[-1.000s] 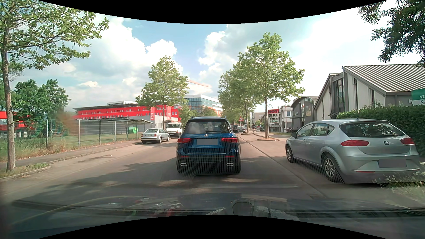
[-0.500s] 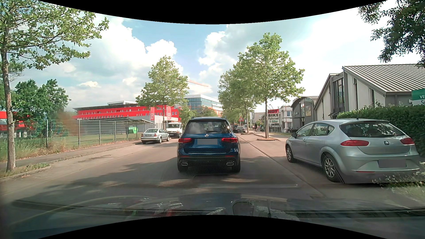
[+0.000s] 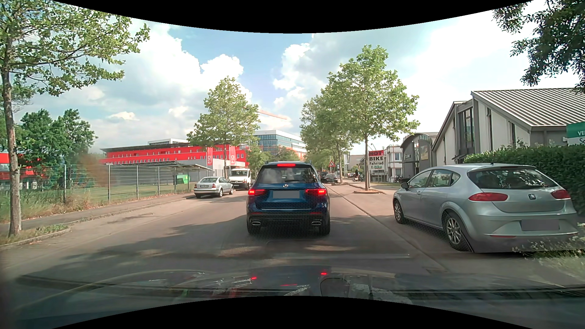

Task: Follow the waypoints while adhering to traffic rules and regulations

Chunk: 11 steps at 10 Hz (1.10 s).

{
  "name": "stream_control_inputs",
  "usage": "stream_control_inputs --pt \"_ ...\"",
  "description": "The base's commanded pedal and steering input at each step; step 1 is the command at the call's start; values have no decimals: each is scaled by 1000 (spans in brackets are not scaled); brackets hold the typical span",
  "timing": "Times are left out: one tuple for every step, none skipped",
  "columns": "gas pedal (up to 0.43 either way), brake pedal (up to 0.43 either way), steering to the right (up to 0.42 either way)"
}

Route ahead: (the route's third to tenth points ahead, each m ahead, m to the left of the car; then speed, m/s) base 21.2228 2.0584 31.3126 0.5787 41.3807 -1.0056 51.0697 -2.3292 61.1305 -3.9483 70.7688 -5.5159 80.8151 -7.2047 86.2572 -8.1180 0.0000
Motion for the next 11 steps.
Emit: stream_control_inputs --pt "0 274 -4" --pt "0 274 -5" --pt "0 274 -5" --pt "0 274 -5" --pt "0 274 -4" --pt "0 274 -4" --pt "0 274 -5" --pt "0 274 -5" --pt "0 274 -5" --pt "0 274 -5" --pt "0 274 -5"
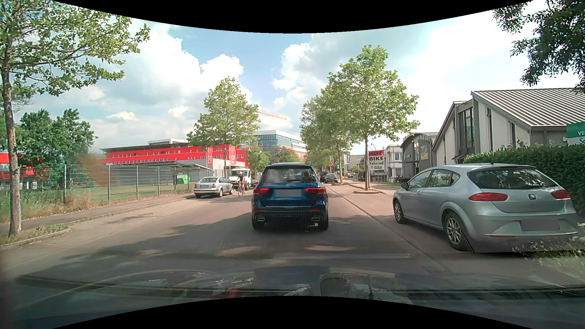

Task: Follow the waypoints while adhering to traffic rules and regulations

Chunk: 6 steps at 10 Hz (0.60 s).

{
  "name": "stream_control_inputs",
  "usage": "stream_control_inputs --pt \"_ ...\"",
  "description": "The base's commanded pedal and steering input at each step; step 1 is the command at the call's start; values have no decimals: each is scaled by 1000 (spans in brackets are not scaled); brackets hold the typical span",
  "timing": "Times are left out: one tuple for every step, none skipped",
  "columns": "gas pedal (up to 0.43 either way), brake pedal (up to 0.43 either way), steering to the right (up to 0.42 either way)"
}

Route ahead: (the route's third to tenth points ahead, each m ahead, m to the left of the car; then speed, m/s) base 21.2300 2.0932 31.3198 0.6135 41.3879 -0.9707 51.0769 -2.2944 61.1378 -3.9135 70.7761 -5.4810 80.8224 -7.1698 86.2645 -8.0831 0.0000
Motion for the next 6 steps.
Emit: stream_control_inputs --pt "0 274 -5" --pt "0 274 -4" --pt "0 274 -5" --pt "0 274 -4" --pt "0 262 -5" --pt "0 177 -5"
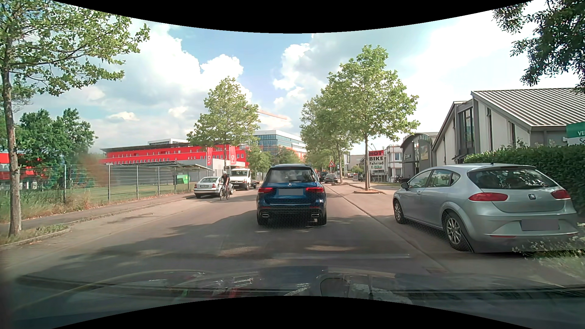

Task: Follow the waypoints while adhering to traffic rules and regulations

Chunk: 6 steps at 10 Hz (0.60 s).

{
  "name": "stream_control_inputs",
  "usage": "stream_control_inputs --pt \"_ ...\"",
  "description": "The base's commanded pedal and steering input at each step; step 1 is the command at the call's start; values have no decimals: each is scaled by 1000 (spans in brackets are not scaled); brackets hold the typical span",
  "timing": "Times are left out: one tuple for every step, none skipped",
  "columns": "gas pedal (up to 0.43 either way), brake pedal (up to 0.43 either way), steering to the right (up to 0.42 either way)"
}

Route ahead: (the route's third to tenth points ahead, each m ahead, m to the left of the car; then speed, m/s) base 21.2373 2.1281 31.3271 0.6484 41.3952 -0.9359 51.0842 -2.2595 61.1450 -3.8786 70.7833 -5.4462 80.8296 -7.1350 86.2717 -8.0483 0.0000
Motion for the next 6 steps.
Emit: stream_control_inputs --pt "0 104 -5" --pt "0 12 -5" --pt "0 0 -4" --pt "0 0 -5" --pt "0 0 -4" --pt "79 0 -5"
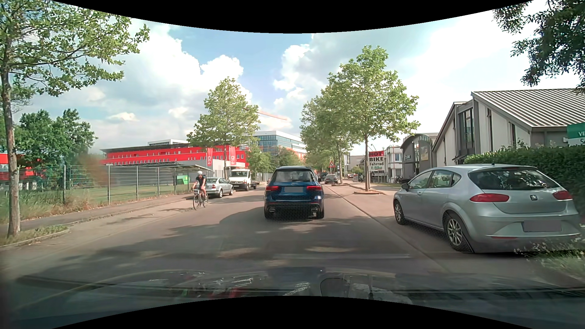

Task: Follow the waypoints while adhering to traffic rules and regulations

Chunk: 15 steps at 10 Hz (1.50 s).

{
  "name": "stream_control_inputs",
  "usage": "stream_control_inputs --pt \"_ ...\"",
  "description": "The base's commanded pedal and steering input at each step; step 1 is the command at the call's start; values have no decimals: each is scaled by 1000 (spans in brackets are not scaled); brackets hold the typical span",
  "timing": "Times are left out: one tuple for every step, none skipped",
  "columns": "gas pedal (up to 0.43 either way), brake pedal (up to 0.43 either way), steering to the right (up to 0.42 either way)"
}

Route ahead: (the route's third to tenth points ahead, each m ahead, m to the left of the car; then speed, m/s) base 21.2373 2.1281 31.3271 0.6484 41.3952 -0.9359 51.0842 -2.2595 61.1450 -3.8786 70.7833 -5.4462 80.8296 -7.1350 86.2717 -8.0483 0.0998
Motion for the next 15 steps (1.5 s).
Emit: stream_control_inputs --pt "197 0 -5" --pt "220 0 -5" --pt "228 0 -5" --pt "240 0 -5" --pt "248 0 -5" --pt "260 0 -5" --pt "280 0 -5" --pt "299 0 -4" --pt "311 0 -5" --pt "311 0 -5" --pt "311 0 -4" --pt "311 0 -5" --pt "311 0 -5" --pt "311 0 -4" --pt "311 0 -5"
